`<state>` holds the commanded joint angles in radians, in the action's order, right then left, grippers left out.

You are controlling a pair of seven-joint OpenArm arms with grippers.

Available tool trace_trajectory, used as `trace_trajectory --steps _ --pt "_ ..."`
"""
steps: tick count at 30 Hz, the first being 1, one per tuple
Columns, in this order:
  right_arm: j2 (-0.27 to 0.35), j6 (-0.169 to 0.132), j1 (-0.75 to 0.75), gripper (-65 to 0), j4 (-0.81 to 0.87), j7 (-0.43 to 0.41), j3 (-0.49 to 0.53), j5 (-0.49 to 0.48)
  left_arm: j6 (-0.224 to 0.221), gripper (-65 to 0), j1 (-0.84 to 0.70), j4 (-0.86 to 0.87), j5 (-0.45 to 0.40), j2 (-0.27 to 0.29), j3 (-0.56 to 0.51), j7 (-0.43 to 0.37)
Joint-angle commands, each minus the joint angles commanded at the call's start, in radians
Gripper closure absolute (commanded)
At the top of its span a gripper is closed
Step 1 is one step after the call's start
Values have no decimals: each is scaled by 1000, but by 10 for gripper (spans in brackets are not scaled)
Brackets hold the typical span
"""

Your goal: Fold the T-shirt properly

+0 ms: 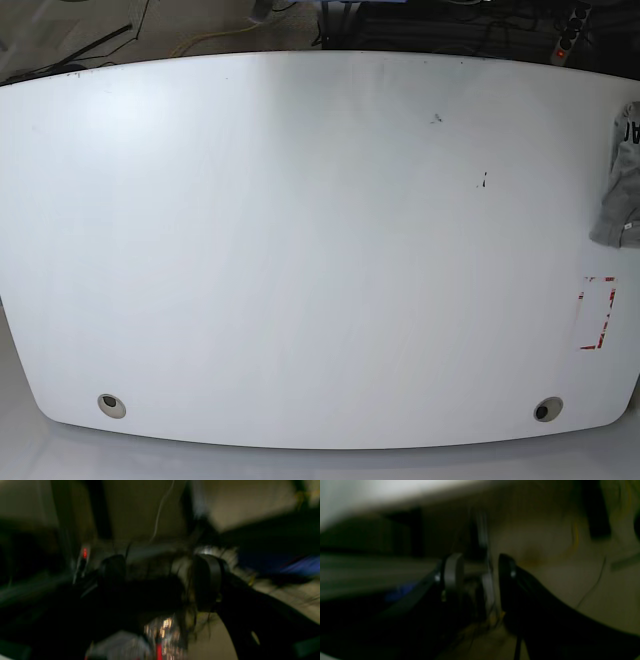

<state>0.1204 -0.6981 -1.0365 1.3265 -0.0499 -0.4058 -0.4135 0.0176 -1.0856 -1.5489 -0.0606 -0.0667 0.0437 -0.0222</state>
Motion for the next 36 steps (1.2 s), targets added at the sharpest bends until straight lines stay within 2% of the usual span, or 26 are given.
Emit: trace_trajectory --steps 5,8,14,15,16,21,23,24,28,31,32,36 --pt "46 0 118 -225 -256 -57 95 3 2 -383 167 328 0 0 -2 -3" --pt "64 0 238 -225 -431 -98 149 86 2 -383 287 514 0 0 -2 -5" --pt "64 0 456 -225 -678 -101 147 241 0 -383 436 749 0 6 3 -5" --pt "64 10 477 -225 -694 -101 150 253 0 -383 457 773 0 8 3 -3" --pt "64 33 494 -225 -700 -101 153 270 0 -383 486 804 -2 8 0 2" --pt "61 163 572 -230 -703 -95 153 388 0 -383 664 1065 -3 9 -2 0" --pt "61 197 591 -231 -703 -86 153 428 -2 -382 724 1160 -3 9 0 -2" --pt "61 216 611 -231 -704 -51 153 454 -2 -382 769 1218 -2 9 2 -5" --pt "60 237 666 -231 -704 48 153 493 -2 -382 848 1320 -2 9 3 0" --pt "60 239 701 -231 -704 114 153 496 -11 -382 902 1363 -2 9 3 2" --pt "60 239 715 -231 -704 140 153 496 -26 -382 924 1387 -2 9 5 3" --pt "58 239 749 -231 -704 187 155 519 -40 -382 970 1459 -2 9 5 3"
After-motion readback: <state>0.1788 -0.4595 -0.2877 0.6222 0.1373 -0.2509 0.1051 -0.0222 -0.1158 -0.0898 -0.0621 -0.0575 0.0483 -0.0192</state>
